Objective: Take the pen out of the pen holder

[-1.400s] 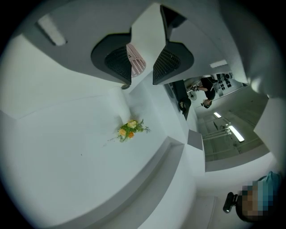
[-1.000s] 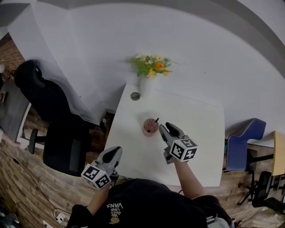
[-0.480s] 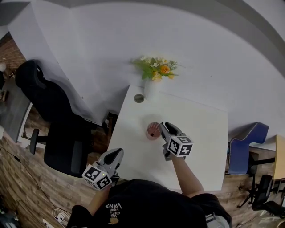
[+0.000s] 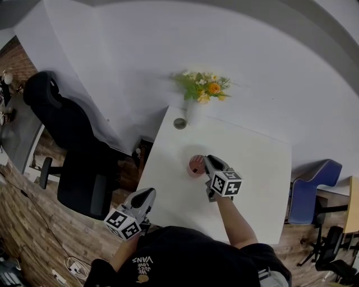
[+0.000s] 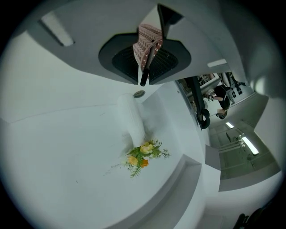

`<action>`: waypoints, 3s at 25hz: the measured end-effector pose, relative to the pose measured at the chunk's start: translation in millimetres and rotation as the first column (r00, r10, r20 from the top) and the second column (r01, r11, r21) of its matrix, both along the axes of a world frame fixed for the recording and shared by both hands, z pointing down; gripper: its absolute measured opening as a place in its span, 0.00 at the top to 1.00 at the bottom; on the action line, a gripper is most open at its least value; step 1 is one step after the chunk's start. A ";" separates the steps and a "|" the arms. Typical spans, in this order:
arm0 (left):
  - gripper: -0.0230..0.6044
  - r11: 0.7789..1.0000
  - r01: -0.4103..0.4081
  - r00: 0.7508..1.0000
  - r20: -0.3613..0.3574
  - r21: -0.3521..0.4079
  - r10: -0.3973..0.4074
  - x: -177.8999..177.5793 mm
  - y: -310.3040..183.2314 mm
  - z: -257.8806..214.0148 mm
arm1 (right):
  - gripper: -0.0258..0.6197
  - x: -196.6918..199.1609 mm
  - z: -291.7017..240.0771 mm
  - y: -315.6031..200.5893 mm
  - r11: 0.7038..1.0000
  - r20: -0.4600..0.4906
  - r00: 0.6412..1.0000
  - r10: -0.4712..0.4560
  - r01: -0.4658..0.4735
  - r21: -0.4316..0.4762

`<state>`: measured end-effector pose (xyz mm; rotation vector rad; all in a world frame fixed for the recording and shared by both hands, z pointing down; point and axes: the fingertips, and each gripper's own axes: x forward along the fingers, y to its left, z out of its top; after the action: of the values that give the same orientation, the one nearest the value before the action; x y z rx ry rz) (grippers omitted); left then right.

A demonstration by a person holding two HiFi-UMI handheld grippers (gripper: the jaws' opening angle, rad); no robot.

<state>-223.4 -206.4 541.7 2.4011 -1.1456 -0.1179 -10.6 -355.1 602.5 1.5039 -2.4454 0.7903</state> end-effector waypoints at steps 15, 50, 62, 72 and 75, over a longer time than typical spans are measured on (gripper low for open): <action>0.88 0.999 0.044 0.999 -0.001 -0.009 -0.044 -7.0 7.8 -1.6 | 0.91 2.4 -19.0 -1.7 0.996 0.099 0.994 0.039 -0.047 0.080; 0.88 0.999 -0.006 1.000 -0.024 0.043 0.007 58.1 10.5 -16.1 | 0.91 74.9 -119.6 77.0 0.971 0.291 0.957 0.005 -0.073 0.227; 0.88 0.999 0.012 1.000 -0.025 0.052 -0.011 99.1 16.4 -17.0 | 0.91 135.9 -93.6 119.4 0.980 0.298 0.953 0.061 -0.114 0.164; 0.88 0.998 0.028 0.999 -0.023 0.052 -0.027 135.5 29.6 -15.4 | 0.91 178.6 -81.0 144.6 0.983 0.301 0.951 0.071 -0.118 0.141; 0.88 0.998 0.035 0.999 -0.024 0.050 -0.034 144.4 34.9 -14.6 | 0.91 186.1 -76.4 150.8 0.985 0.301 0.951 0.065 -0.110 0.133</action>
<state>-78.9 -171.5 527.0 2.4182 -1.1873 -0.1881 175.4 -204.3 526.1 1.6647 -2.7222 0.9293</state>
